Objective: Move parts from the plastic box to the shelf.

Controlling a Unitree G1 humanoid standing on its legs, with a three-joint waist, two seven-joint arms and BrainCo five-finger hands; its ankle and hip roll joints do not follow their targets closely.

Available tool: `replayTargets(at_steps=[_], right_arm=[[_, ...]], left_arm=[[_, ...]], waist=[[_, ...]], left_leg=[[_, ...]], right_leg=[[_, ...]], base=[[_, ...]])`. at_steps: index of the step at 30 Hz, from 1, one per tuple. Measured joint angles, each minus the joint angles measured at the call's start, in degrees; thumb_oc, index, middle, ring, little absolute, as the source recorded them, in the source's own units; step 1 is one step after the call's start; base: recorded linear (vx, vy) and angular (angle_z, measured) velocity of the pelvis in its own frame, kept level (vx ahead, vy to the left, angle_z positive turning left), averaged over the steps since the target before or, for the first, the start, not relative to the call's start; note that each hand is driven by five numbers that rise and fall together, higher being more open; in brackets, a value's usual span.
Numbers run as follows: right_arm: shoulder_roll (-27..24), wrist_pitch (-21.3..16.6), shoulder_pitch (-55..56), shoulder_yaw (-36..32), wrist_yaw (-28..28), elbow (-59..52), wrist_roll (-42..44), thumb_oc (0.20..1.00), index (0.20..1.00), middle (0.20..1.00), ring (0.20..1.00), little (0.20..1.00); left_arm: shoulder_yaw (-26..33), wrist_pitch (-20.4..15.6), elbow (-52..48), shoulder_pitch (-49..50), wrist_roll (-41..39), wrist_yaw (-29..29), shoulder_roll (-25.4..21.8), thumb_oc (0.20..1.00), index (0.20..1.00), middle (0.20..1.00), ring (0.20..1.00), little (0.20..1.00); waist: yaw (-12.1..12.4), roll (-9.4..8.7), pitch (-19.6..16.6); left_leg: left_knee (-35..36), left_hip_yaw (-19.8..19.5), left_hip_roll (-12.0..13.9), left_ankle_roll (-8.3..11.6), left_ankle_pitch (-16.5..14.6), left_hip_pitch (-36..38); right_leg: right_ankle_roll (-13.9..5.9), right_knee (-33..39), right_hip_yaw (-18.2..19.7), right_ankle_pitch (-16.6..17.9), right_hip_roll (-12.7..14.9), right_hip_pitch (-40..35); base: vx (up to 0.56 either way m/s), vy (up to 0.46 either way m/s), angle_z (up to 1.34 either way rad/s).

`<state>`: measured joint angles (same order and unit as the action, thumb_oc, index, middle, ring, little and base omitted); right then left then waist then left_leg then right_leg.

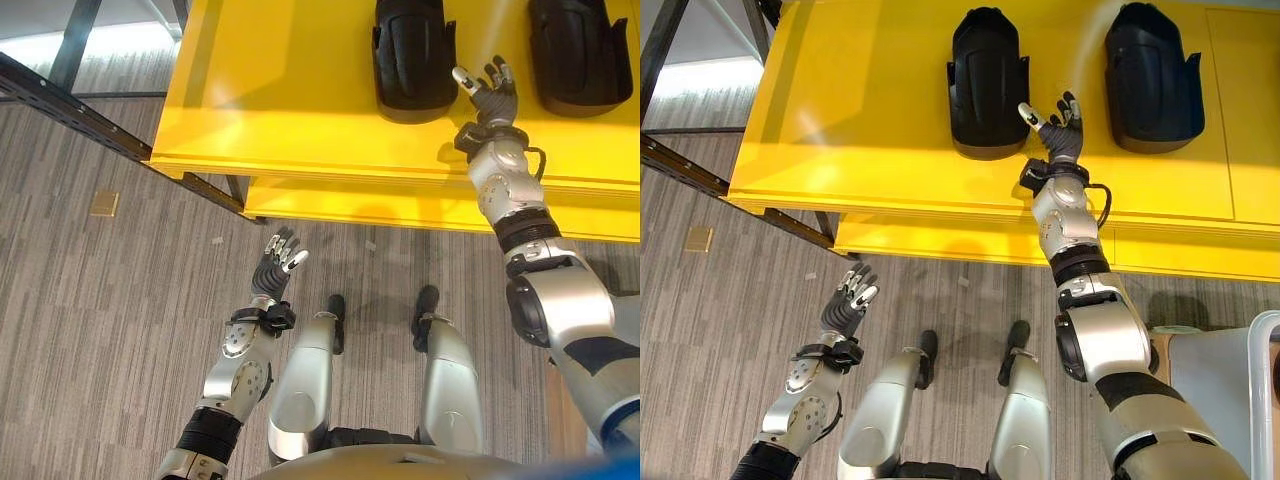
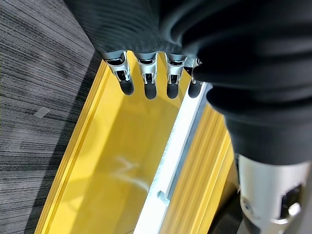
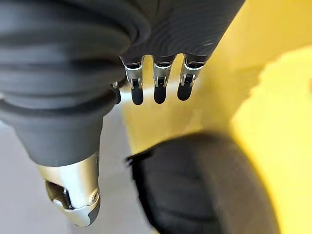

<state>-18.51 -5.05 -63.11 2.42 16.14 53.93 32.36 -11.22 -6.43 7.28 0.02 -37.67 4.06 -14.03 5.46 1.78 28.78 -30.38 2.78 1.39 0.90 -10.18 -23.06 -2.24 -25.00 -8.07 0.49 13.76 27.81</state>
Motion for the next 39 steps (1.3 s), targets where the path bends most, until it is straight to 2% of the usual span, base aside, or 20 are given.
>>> replayTargets(at_steps=[17,39], right_arm=[[-2.50,-1.03,-6.60,1.07,-0.02,8.47,0.07,1.000,1.000,1.000,1.000,1.000],[-1.52,-2.14,-6.99,2.63,0.13,8.37,0.07,1.000,1.000,1.000,1.000,1.000]], left_arm=[[-0.22,-0.46,0.00,0.77,0.00,0.00,0.02,1.000,1.000,1.000,1.000,1.000],[-0.04,-1.39,-0.18,1.63,-0.05,0.09,0.28,1.000,1.000,1.000,1.000,1.000]], waist=[[0.42,0.82,0.38],[1.85,0.92,0.17]], left_leg=[[0.07,-0.04,0.02,0.21,0.32,-1.83],[-2.00,-0.65,0.02,0.11,-0.03,-4.09]], right_leg=[[0.44,-0.18,-0.01,0.23,-0.01,1.88],[0.54,-1.25,-0.53,0.14,0.18,3.40]], base=[[0.00,0.000,0.00],[0.00,0.003,0.01]])
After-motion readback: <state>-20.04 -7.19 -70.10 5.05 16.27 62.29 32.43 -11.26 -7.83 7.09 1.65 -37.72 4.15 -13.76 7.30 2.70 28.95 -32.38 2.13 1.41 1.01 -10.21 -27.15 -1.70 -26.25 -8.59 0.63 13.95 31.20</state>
